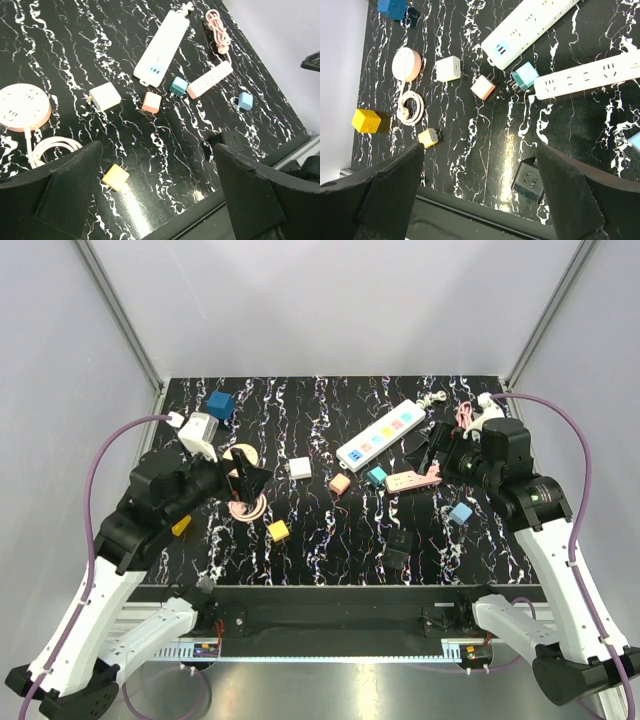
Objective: Insert the plug
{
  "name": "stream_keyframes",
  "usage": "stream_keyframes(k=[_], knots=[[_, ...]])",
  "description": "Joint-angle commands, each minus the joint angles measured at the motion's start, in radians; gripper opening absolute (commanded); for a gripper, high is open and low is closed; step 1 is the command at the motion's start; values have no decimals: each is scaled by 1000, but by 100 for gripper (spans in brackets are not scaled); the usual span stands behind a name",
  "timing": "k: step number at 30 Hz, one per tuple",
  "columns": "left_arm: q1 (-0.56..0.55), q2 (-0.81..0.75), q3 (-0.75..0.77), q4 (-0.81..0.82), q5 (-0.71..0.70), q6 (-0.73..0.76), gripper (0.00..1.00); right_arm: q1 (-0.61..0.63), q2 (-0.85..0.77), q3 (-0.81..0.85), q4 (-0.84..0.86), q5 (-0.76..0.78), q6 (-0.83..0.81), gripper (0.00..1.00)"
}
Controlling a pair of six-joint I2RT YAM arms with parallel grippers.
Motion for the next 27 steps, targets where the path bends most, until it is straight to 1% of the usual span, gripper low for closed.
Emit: stream_keyframes(k=[1,3,4,5,6,7,8,9,10,11,12,13,14,15,16,17,18,19,20,21,22,23,24,27], knots=[[4,-3,-5,21,-51,-9,99,4,-24,-15,20,17,2,100],[2,9,-7,24,-96,-15,99,4,-27,-35,23,2,9,100],[2,34,-5,35,-90,-7,99,4,-28,-42,29,-5,14,100],[4,57,4,36,-81,8,99,4,-33,-61,32,-13,19,100],[4,113,19,30,-88,29,99,4,-34,-71,39,-28,22,100],[2,147,68,29,-111,77,99,4,-37,-82,60,-41,28,100],[8,186,96,27,-239,97,99,4,-48,-94,74,-59,29,100],[16,268,126,38,-308,114,99,2,-54,-123,88,-96,34,100],[31,316,190,51,-364,161,99,4,-57,-139,121,-113,37,100],[77,366,223,62,-395,195,99,4,-63,-151,138,-127,42,100],[108,472,260,73,-407,221,99,4,-62,-177,152,-157,51,100],[140,529,336,75,-404,244,99,2,-62,-188,179,-177,71,100],[213,586,379,72,-371,244,99,4,-54,-206,196,-209,74,100],[246,691,416,73,-354,240,99,4,-51,-219,221,-298,63,100],[276,742,480,79,-338,235,99,4,-47,-231,271,-335,62,100],[334,791,508,88,-322,235,99,4,-36,-237,282,-354,62,100],[359,888,533,128,-296,241,99,4,-28,-234,287,-351,62,100],[384,939,577,145,-282,252,99,2,-19,-228,290,-345,62,100],[462,1050,652,162,-193,261,98,4,5,-208,290,-338,62,100],[485,1168,764,135,-177,253,94,4,10,-202,295,-341,60,100],[494,1225,821,116,-151,250,92,4,16,-197,299,-345,59,100],[546,1275,872,104,-75,247,89,4,21,-194,302,-343,57,100],[560,1353,943,96,-44,246,88,4,26,-193,310,-342,57,100],[588,1468,1042,90,-16,256,87,4,41,-185,318,-340,59,100]])
